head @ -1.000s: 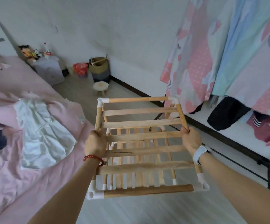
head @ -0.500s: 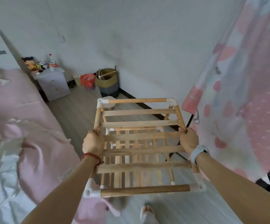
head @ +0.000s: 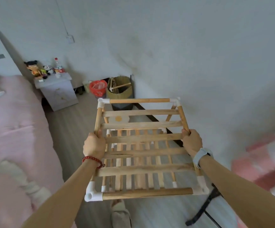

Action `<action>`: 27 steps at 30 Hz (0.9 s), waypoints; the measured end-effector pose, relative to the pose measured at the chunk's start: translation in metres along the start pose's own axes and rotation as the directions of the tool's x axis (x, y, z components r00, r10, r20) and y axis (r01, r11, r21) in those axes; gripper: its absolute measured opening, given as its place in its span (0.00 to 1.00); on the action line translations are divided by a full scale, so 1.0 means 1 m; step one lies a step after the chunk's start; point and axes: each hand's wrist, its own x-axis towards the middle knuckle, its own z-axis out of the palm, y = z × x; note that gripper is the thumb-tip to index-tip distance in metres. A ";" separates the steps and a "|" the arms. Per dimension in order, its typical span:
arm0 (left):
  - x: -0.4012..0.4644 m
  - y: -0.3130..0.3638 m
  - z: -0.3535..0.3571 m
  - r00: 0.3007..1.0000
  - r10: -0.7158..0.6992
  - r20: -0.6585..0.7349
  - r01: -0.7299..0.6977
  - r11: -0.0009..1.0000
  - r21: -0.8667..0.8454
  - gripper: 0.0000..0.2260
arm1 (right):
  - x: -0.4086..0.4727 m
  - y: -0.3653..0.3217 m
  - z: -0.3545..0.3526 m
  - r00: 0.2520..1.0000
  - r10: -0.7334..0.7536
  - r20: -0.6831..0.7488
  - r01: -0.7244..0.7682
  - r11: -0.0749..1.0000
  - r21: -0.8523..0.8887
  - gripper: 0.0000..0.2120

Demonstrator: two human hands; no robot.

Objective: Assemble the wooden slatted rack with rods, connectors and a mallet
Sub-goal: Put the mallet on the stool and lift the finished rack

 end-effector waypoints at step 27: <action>0.649 0.216 0.264 0.798 0.026 0.602 -0.084 0.994 0.069 0.13 | 0.505 -0.166 0.276 0.880 0.439 -0.184 -0.439 0.898 0.045 0.11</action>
